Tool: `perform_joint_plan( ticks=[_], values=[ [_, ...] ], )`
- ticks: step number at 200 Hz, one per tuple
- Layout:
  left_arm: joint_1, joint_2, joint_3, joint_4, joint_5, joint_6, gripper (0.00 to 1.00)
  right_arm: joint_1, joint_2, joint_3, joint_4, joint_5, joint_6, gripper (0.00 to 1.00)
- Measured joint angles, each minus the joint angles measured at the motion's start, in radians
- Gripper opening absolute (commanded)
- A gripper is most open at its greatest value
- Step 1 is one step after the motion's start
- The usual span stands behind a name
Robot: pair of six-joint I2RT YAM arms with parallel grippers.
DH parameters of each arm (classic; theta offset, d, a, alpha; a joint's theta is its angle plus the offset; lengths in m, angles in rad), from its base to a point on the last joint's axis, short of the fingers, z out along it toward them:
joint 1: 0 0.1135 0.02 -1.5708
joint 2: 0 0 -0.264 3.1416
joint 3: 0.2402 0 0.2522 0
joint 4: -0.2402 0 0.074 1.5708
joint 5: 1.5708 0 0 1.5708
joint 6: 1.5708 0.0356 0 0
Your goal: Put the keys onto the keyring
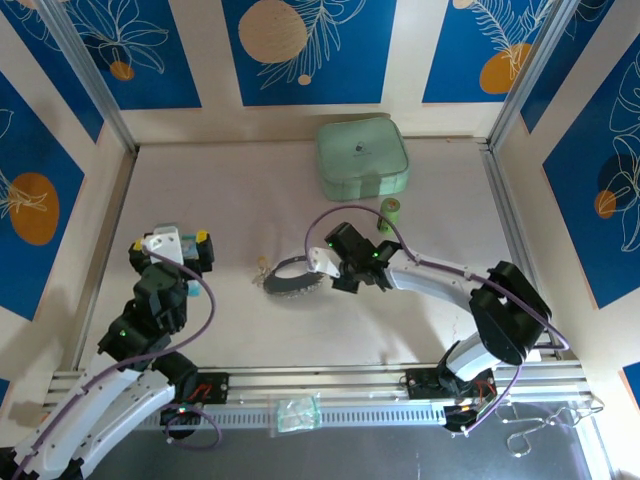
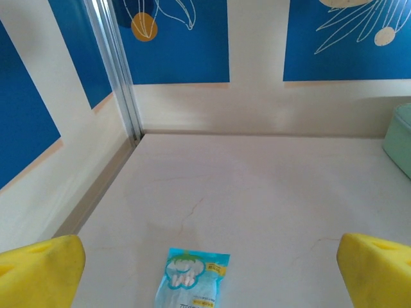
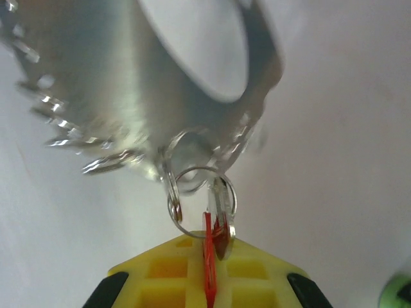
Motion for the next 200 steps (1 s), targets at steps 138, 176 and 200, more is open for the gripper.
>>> perform_joint_plan(
  ticks=[138,176,200],
  values=[
    [0.014,-0.074,-0.090,-0.054,0.008,-0.016,0.99,-0.044,-0.083,-0.141,-0.261,0.260,-0.084,0.40],
    [0.039,-0.051,-0.093,-0.029,0.015,0.043,0.99,-0.141,-0.206,-0.138,-0.253,0.217,-0.035,0.45],
    [0.076,0.018,-0.126,0.085,0.030,0.064,0.99,-0.278,-0.324,-0.128,-0.129,0.057,0.118,0.51]
  ],
)
